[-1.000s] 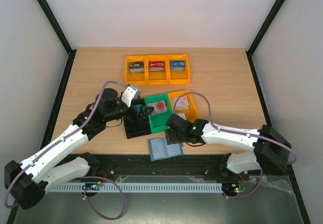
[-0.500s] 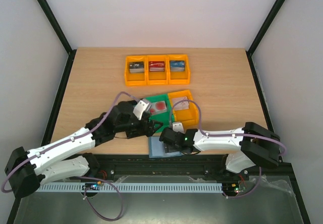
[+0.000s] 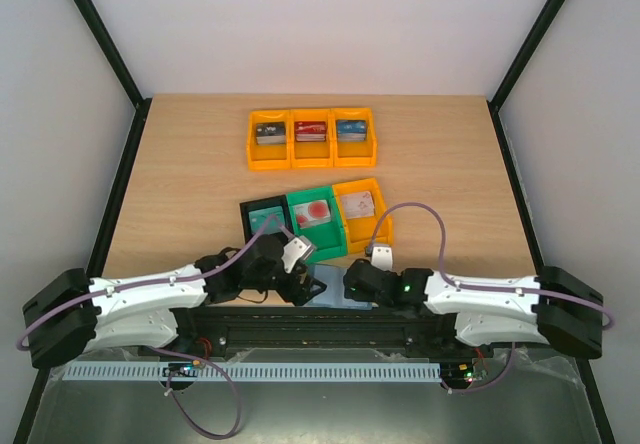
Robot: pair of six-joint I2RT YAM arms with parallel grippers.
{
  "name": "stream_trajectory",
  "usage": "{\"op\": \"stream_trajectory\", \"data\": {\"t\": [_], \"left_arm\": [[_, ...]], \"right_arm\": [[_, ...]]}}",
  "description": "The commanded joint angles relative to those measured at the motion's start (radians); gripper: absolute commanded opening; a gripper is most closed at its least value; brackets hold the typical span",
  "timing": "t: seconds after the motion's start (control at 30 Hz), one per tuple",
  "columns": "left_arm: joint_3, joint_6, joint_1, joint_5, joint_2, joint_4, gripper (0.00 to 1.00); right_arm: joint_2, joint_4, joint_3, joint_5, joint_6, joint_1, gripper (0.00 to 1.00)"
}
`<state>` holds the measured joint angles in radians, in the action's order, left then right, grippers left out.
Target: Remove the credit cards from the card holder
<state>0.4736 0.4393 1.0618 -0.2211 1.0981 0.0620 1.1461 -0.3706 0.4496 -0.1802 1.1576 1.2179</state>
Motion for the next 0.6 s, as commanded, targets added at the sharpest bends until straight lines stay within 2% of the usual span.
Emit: {"op": "stream_trajectory", "data": {"t": [0.0, 0.17, 0.3, 0.57], "left_arm": [[-0.048, 0.016, 0.007, -0.053, 0.028, 0.106, 0.84], [-0.052, 0.025, 0.001, -0.15, 0.167, 0.203, 0.92], [-0.058, 0.069, -0.055, -0.142, 0.238, 0.213, 0.93], [-0.083, 0.118, -0.092, -0.098, 0.287, 0.21, 0.99]], "right_arm": [[-0.126, -0.08, -0.02, -0.088, 0.035, 0.005, 0.81], [-0.199, -0.148, 0.0, -0.034, 0.044, 0.005, 0.82], [-0.17, -0.178, 0.023, -0.003, 0.038, 0.005, 0.8], [-0.069, -0.013, -0.038, -0.003, 0.028, 0.005, 0.75]]}}
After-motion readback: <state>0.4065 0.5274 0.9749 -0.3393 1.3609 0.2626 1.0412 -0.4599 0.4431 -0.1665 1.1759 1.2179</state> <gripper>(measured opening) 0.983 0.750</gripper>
